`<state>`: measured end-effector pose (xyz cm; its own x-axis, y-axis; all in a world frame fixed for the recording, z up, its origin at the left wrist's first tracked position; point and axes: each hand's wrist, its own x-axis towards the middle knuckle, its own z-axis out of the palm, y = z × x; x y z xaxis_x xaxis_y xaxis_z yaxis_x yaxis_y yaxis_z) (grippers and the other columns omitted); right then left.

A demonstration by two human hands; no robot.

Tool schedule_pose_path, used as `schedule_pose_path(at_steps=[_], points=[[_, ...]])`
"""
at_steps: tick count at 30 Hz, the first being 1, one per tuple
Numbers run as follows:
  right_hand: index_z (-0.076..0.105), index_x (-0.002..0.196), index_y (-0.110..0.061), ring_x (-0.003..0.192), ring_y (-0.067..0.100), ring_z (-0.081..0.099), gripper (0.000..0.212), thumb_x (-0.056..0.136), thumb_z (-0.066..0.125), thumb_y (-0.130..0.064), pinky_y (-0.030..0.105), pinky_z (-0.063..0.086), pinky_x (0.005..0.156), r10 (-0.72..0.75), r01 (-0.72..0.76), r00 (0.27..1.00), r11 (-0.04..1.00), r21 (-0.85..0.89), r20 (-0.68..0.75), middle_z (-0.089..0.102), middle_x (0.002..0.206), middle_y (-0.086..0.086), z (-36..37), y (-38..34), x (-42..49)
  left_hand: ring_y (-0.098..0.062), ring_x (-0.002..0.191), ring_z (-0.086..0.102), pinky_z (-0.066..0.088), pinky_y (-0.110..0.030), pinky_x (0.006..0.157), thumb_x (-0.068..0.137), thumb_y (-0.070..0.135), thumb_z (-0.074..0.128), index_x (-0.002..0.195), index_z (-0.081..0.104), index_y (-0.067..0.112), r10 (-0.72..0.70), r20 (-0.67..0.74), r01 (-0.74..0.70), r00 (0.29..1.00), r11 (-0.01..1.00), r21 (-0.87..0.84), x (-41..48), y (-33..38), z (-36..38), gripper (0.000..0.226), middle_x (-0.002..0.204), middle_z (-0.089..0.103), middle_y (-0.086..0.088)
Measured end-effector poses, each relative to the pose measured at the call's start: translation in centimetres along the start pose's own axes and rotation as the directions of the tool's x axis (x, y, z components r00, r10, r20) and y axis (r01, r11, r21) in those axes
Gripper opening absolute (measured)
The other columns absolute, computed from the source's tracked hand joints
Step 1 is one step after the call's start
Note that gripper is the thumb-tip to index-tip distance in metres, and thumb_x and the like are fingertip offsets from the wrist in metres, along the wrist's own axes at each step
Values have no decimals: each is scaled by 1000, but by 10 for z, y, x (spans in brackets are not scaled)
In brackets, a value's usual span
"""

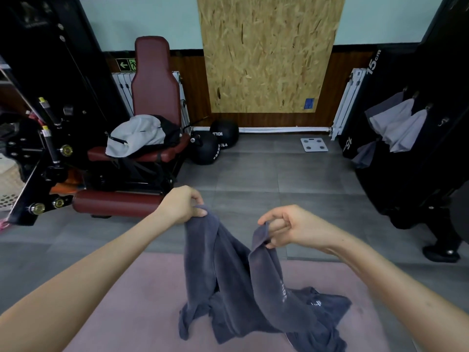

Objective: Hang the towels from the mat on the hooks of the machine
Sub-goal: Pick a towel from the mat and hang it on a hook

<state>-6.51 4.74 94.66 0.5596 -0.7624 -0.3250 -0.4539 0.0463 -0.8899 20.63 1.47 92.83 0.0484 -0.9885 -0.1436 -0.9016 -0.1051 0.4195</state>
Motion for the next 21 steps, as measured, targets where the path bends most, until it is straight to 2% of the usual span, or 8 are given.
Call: schedule_pose_path(at_steps=[3, 5, 7, 8, 11, 14, 17, 21], points=[[64, 83, -18, 64, 14, 68, 13, 84, 64, -5, 20, 51, 62, -68, 49, 990, 988, -148, -126, 70, 71, 8, 4, -2, -1, -15, 64, 56, 44, -24, 62, 72, 14, 80, 72, 65, 14, -33, 146, 93, 989, 900, -426, -7, 7, -4, 15, 65, 62, -2], [65, 73, -25, 59, 3, 59, 10, 82, 69, -24, 17, 44, 61, -175, 66, 947, 927, -369, -269, 65, 63, -3, 7, 0, 3, -12, 62, 56, 42, -23, 60, 74, 2, 75, 77, 68, 13, -17, 225, 138, 974, 835, -532, -11, 14, -8, 14, 63, 65, 0], [66, 71, -33, 72, 0, 49, 12, 77, 69, -43, 18, 35, 72, -355, 87, 874, 787, -611, -331, 56, 69, -11, 7, 2, 5, -12, 65, 57, 43, -21, 60, 75, -5, 71, 82, 69, 13, 14, 252, 135, 968, 814, -565, -15, 20, -13, 20, 68, 66, -2], [67, 72, -34, 81, -1, 47, 16, 76, 66, -49, 17, 31, 80, -444, 153, 840, 744, -650, -311, 54, 75, -14, 6, 3, 6, -12, 65, 58, 45, -18, 59, 75, -6, 70, 84, 68, 13, 23, 240, 120, 970, 817, -564, -16, 22, -14, 20, 72, 66, -5], [65, 74, -30, 97, 0, 53, 15, 79, 63, -44, 11, 30, 92, -521, 375, 819, 803, -463, -239, 62, 87, -17, 11, -2, 5, -3, 51, 56, 40, -10, 49, 74, 4, 76, 87, 64, 13, 42, 124, 21, 991, 883, -469, -20, 31, -18, 19, 68, 63, 0], [65, 72, -31, 79, 7, 59, 9, 79, 69, -27, 17, 45, 76, -552, 490, 798, 828, -273, -240, 63, 74, -12, 22, -15, 10, -6, 55, 60, 48, -19, 59, 71, 15, 80, 87, 61, 16, 105, 36, -81, 994, 904, -421, -23, 42, -20, 25, 64, 66, 4], [66, 76, -32, 64, 8, 51, 12, 74, 64, -44, 21, 40, 69, -596, 499, 711, 801, -330, -373, 61, 66, -11, 32, -24, 25, -7, 57, 59, 49, -21, 58, 77, 12, 76, 88, 60, 16, 146, 82, -76, 986, 827, -556, -27, 52, -24, 20, 63, 68, 2], [68, 77, -34, 68, 5, 51, 17, 74, 60, -49, 25, 38, 74, -626, 457, 611, 778, -431, -484, 64, 69, -12, 33, -29, 38, -9, 60, 59, 44, -22, 63, 82, 2, 60, 100, 58, 11, 247, 203, -16, 948, 670, -742, -32, 59, -31, 20, 64, 66, -1]])
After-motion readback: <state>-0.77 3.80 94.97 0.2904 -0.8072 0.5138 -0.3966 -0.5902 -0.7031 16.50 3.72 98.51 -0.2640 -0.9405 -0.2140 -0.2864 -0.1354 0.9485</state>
